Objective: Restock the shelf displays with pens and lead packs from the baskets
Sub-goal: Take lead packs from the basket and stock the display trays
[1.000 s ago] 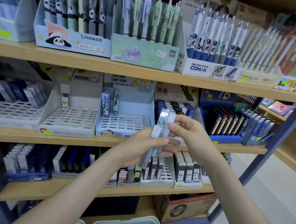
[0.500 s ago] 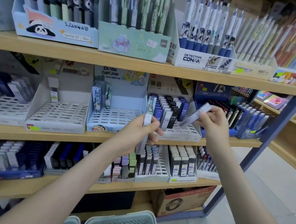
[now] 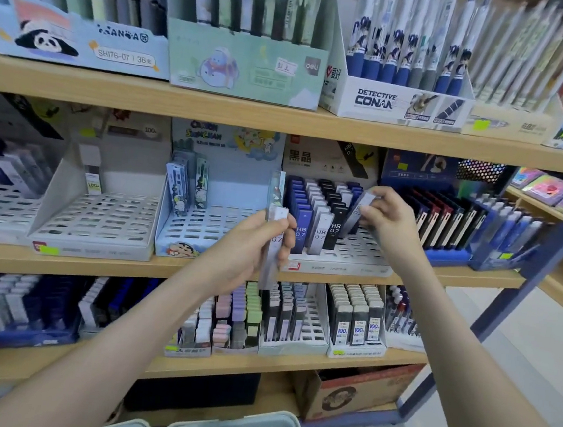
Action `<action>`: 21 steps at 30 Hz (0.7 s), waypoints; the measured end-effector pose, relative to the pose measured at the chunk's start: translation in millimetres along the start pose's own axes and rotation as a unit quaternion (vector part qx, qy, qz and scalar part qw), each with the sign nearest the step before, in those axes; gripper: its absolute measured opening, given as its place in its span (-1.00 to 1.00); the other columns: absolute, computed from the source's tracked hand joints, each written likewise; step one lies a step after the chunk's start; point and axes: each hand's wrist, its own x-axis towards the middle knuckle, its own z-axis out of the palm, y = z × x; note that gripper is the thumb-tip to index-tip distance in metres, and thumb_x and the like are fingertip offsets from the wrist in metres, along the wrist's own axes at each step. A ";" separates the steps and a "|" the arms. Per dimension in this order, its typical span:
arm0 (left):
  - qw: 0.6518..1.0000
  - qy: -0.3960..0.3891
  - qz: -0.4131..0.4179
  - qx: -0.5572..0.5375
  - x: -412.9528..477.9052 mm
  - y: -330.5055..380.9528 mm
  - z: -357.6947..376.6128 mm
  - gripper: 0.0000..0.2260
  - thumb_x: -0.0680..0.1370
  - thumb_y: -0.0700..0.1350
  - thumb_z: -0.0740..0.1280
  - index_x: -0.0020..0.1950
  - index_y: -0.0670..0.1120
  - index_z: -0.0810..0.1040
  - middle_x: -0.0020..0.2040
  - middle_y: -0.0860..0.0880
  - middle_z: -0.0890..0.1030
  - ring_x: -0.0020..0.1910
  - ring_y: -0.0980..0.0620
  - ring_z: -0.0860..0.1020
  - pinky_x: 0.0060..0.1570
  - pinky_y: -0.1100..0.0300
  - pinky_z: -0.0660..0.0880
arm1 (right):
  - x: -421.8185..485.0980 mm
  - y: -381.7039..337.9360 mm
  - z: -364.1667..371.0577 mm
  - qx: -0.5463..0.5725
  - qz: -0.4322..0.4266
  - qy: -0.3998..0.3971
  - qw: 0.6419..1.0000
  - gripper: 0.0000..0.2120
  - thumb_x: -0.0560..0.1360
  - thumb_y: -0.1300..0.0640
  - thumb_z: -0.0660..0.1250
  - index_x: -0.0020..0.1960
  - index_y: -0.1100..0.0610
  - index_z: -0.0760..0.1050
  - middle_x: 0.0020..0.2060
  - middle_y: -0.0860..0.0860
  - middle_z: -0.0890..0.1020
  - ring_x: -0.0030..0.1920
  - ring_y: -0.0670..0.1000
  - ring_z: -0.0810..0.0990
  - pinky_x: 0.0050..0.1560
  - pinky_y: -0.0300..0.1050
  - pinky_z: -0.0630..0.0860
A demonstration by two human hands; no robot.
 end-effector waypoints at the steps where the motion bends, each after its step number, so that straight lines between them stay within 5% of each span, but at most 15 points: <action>1: 1.000 0.000 0.006 0.007 0.9 -0.2 -0.4 -0.85 0.67 -0.20 0.10 0.04 -0.16 0.45 -0.30 -0.03 0.50 -0.41 0.07 0.42 -0.36 0.24 0.46 | 1.1 0.2 0.0 0.002 -0.004 -0.005 1.000 -0.81 0.55 0.31 0.27 0.02 0.02 0.45 -0.18 0.03 0.63 -0.13 0.02 0.61 -0.09 -0.17 0.55; 4: 1.000 0.002 0.020 0.019 3.0 -2.4 -1.2 -0.84 0.67 -0.19 0.11 0.06 -0.17 0.48 -0.28 -0.03 0.56 -0.40 0.08 0.45 -0.33 0.25 0.48 | 1.4 -0.2 0.9 -0.003 -0.017 -0.013 1.000 -0.78 0.56 0.32 0.26 -0.01 -0.01 0.44 -0.22 -0.01 0.63 -0.20 -0.07 0.62 -0.19 -0.30 0.53; 11: 1.000 0.019 0.023 0.005 5.5 -6.9 0.9 -0.84 0.65 -0.16 0.15 0.08 -0.14 0.52 -0.21 -0.01 0.66 -0.31 0.10 0.59 -0.26 0.24 0.55 | 3.3 11.0 4.4 -0.093 -0.053 -0.034 0.994 -0.76 0.56 0.29 0.26 0.08 -0.03 0.44 -0.19 0.14 0.63 -0.11 0.09 0.61 0.00 -0.08 0.55; 15: 1.000 0.013 0.020 -0.002 6.8 -8.8 3.4 -0.83 0.65 -0.16 0.15 0.07 -0.14 0.53 -0.19 -0.02 0.68 -0.29 0.08 0.61 -0.23 0.22 0.58 | 2.0 24.4 13.0 -0.134 -0.095 -0.033 0.986 -0.70 0.57 0.27 0.24 0.16 -0.09 0.44 -0.17 0.01 0.62 -0.10 -0.03 0.57 -0.04 -0.14 0.49; 18: 1.000 0.007 0.021 -0.002 7.1 -9.7 3.3 -0.83 0.65 -0.16 0.15 0.07 -0.15 0.52 -0.19 -0.03 0.69 -0.28 0.08 0.62 -0.21 0.21 0.59 | 6.2 28.9 14.0 -0.250 -0.171 -0.008 0.953 -0.67 0.56 0.30 0.24 0.27 0.04 0.48 -0.10 -0.14 0.51 0.01 -0.03 0.42 0.09 -0.14 0.36; 21: 1.000 0.002 0.025 -0.003 7.7 -11.2 3.5 -0.83 0.65 -0.15 0.14 0.08 -0.15 0.51 -0.19 -0.03 0.69 -0.28 0.07 0.62 -0.20 0.21 0.59 | 11.3 36.9 12.1 -0.352 -0.236 0.027 0.906 -0.62 0.57 0.33 0.20 0.34 0.08 0.46 0.03 0.08 0.50 0.04 0.04 0.28 0.11 -0.16 0.22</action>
